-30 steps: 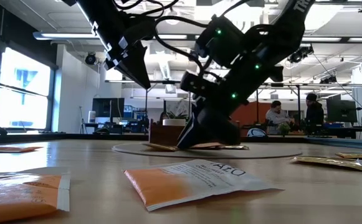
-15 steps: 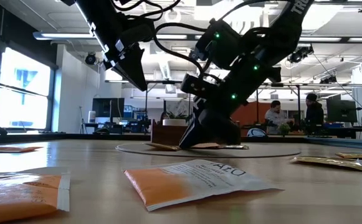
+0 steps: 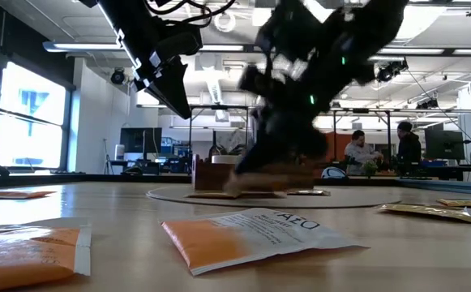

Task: Pick & Place Tea
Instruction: Put the orange tea bag into the middle section of the wooden organizer

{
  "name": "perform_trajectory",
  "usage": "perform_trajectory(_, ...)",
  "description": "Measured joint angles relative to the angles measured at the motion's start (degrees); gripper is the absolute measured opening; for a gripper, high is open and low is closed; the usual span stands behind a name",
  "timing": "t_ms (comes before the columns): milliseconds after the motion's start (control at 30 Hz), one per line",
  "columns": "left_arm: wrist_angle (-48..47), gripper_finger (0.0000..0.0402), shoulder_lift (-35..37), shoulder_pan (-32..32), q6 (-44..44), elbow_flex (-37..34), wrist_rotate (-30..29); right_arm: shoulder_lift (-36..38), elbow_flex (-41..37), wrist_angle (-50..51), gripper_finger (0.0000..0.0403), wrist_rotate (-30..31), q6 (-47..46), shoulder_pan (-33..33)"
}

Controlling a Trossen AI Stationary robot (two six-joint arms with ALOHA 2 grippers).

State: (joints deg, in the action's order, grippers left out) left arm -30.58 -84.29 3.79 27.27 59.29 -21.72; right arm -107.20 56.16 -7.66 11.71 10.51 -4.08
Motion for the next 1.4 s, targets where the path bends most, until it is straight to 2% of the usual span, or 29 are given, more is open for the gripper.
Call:
perform_trajectory(233, 0.0, 0.0000, 0.0, 0.0, 0.0, 0.0, 0.0, 10.4, 0.2, 2.1, 0.0004, 5.3, 4.3, 2.3)
perform_trajectory(400, 0.0, 0.0000, 0.0, 0.0, 0.0, 0.0, 0.1, 14.2, 0.2, 2.1, 0.0002, 3.6, 5.0, 8.8)
perform_trajectory(600, -0.6, 0.0000, 0.0, 0.0, 0.0, 0.0, 0.2, 12.3, 0.2, 0.6, 0.0001, -5.0, 4.0, 16.9)
perform_trajectory(700, -0.9, 0.0000, 0.0, 0.0, 0.0, 0.0, 0.2, 11.1, 0.1, -0.5, 0.0001, -8.2, 4.4, 19.7)
perform_trajectory(833, -0.9, 0.0000, 0.0, 0.0, 0.0, 0.0, 0.2, 9.8, 0.2, -4.9, 0.0001, -15.6, 3.0, 22.2)
perform_trajectory(1000, -0.9, 0.0000, 0.0, 0.0, 0.1, 0.0, 0.2, 8.0, 0.2, -8.1, 0.0001, -15.5, 5.2, 24.0)
perform_trajectory(1100, -0.9, 0.0000, 0.0, 0.0, 0.1, 0.0, 0.2, 7.0, 0.2, -9.8, 0.0000, -18.2, 4.1, 25.4)
perform_trajectory(1400, -1.3, 0.0000, 0.0, 0.0, 0.1, 0.0, 0.2, 4.0, 0.2, -11.5, 0.0002, -20.0, 3.4, 28.5)
